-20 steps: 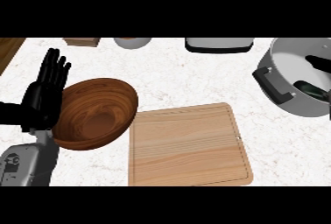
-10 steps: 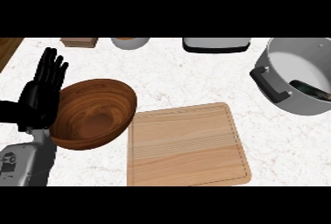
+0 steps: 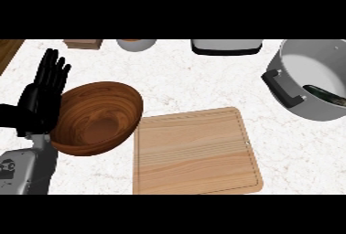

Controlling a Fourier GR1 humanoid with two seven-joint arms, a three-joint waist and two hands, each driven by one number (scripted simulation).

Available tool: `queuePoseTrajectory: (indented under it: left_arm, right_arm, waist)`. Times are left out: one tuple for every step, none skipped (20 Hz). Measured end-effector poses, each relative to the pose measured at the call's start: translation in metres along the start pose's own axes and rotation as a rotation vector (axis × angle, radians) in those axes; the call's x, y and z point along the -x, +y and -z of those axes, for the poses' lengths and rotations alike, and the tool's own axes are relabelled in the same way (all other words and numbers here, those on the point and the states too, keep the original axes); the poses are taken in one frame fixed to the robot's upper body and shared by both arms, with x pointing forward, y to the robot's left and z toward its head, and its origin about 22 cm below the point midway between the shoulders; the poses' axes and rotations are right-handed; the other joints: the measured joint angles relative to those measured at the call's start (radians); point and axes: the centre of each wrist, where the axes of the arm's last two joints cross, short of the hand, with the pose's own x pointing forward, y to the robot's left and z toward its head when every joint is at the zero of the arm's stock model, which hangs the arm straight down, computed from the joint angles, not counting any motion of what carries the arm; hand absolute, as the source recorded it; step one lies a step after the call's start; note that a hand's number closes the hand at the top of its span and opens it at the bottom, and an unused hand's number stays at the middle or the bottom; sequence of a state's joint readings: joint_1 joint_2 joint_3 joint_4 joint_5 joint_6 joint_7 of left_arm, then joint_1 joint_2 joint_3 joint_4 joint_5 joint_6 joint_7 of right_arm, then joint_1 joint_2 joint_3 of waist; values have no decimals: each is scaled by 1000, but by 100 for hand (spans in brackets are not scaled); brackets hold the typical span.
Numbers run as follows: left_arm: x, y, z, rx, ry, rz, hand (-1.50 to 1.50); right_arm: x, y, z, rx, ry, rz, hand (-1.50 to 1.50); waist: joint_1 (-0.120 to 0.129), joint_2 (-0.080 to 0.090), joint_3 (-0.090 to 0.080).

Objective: Pick the eggplant from the cutting board and place it in the pot

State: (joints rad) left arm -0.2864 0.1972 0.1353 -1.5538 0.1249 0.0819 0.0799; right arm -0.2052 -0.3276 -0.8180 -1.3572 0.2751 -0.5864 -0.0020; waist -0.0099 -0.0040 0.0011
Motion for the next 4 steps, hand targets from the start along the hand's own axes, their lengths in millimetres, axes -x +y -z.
queuePoseTrajectory:
  left_arm:
    - [3, 2, -2, 2, -1, -2, 0]
    - [2, 4, -3, 4, 0, 2, 0]
    - [2, 4, -3, 4, 0, 2, 0]
    - [4, 1, -5, 2, -5, 0, 0]
  right_arm:
    - [3, -9, 1, 3, -2, -3, -150]
    - [6, -16, 1, 7, -4, -2, -150]
    - [10, -25, -3, 11, -4, -4, -150]
    - [14, -34, -2, 16, -7, -5, -150]
  waist:
    - [1, 0, 0]
    - [2, 1, 0]
    - [2, 1, 0]
    - [2, 1, 0]
